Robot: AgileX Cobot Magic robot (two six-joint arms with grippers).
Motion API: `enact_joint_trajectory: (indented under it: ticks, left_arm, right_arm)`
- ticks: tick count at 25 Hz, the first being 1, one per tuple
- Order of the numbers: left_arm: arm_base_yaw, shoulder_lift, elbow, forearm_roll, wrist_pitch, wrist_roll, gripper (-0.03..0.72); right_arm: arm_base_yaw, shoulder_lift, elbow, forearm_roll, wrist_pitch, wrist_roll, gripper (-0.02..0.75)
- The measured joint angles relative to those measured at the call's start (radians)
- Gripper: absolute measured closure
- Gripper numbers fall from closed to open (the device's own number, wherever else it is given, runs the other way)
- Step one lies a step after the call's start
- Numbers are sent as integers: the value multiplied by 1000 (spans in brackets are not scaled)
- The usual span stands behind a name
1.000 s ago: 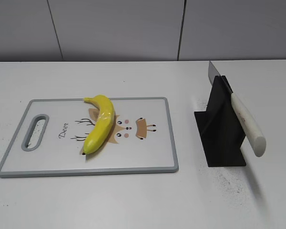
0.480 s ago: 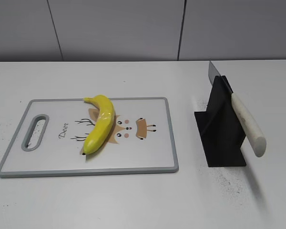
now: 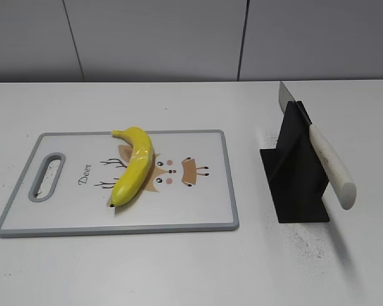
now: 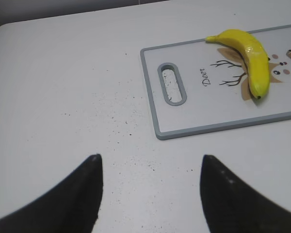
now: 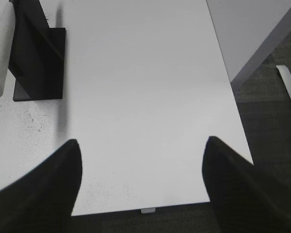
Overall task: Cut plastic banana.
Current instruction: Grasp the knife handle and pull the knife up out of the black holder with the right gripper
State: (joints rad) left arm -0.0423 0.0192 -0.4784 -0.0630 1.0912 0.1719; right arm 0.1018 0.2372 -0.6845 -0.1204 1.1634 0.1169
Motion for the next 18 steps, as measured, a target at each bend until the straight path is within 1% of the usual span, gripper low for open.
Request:
enact_joint_trajectory:
  ticks: [3,8,18]
  left_arm:
    - [0,0,0,0,0,-2,78]
    - [0,0,0,0,0,-2,85]
    - [0,0,0,0,0,-4,95]
  right_arm:
    - [0,153,-105,1,41,21,153]
    - [0,398,-256,18,48,25,153]
    - [0,816,-398,186,50,-13,153]
